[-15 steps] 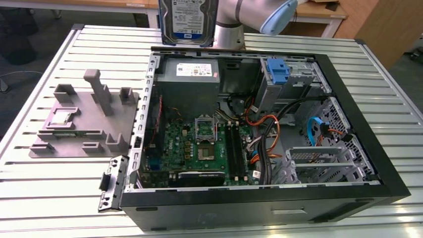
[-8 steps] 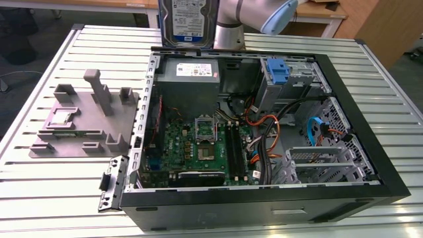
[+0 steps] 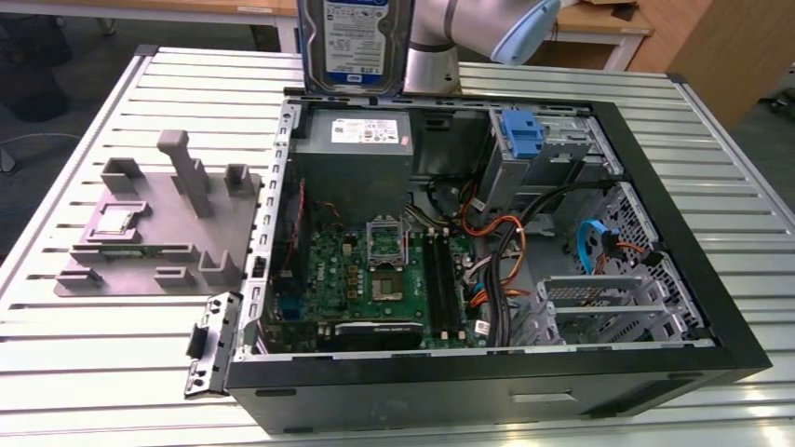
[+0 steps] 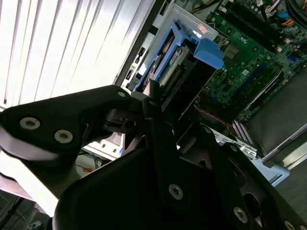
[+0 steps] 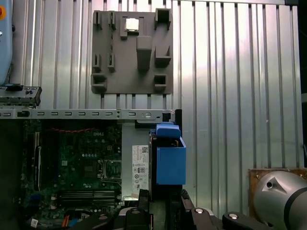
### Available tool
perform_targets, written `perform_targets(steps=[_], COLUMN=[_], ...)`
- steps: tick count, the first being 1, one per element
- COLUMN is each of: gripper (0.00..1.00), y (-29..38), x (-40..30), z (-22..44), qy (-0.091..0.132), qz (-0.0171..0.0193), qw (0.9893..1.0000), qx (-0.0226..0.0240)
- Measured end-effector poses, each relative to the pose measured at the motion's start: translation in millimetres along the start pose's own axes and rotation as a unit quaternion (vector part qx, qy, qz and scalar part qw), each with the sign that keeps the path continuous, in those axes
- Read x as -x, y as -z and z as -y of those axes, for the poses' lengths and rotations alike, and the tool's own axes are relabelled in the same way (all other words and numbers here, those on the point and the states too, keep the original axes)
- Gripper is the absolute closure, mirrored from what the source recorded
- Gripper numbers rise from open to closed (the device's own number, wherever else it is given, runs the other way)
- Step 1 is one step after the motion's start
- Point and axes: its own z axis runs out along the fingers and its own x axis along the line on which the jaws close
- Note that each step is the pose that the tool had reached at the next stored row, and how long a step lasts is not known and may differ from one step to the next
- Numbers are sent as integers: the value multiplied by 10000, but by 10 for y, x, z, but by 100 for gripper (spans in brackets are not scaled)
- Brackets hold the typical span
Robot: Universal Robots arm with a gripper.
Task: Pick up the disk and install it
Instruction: 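Pick up the disk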
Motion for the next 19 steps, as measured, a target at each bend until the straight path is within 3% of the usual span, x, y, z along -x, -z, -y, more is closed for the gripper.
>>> perform_targets(steps=[8,13,19], gripper=[65,65,65], y=[0,-1,-1], x=[-17,-19,-20], z=[30,91,210], qy=[0,0,0], qz=[-1,0,0], qw=[10000,10000,10000], qx=[0,0,1])
